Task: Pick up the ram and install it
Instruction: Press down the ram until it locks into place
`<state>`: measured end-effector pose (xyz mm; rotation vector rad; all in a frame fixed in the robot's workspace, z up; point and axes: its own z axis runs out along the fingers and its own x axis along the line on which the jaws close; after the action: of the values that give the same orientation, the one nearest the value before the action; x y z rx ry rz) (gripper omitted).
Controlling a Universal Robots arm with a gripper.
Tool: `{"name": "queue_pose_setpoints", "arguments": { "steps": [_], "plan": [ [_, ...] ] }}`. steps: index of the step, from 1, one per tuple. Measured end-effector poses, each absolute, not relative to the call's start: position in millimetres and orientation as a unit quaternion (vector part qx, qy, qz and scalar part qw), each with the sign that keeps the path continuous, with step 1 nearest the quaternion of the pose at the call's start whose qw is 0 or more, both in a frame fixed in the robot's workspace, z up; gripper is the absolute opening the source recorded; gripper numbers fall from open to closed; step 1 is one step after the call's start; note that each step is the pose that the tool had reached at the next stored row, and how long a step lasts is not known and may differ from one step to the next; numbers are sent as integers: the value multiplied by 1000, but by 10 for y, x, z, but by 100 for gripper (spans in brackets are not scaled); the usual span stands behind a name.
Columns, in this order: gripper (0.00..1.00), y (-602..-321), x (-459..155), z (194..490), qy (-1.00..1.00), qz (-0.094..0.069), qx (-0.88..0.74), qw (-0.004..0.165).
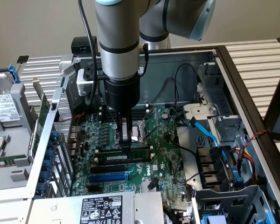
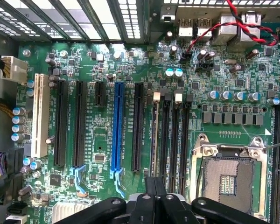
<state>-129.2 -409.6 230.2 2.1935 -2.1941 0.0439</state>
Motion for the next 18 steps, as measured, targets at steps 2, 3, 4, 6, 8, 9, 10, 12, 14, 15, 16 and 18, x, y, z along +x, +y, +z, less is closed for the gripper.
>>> {"name": "queue_pose_setpoints", "arguments": {
  "steps": [2, 3, 4, 6, 8, 9, 10, 12, 14, 15, 16, 18],
  "plan": [
    [11, -4098, -1294, 2303, -707, 14, 707, 19],
    [11, -4100, -1296, 2303, -707, 14, 707, 19],
    [11, -4102, -1297, 2303, -707, 14, 707, 19],
    [11, -4102, -1297, 2303, -707, 14, 707, 19],
    [11, -4102, -1296, 2303, -707, 14, 707, 19],
    [11, -4103, -1296, 2301, -707, 15, 707, 19],
    [11, -4103, -1297, 2300, -707, 15, 707, 19],
    [11, -4104, -1297, 2296, -707, 15, 707, 19],
    [11, -4103, -1298, 2288, -707, 15, 707, 19],
    [11, -4103, -1298, 2283, -707, 15, 707, 19],
    [11, -4104, -1299, 2278, -707, 15, 707, 19],
    [11, -4103, -1301, 2266, -707, 15, 707, 18]
  ]
}}
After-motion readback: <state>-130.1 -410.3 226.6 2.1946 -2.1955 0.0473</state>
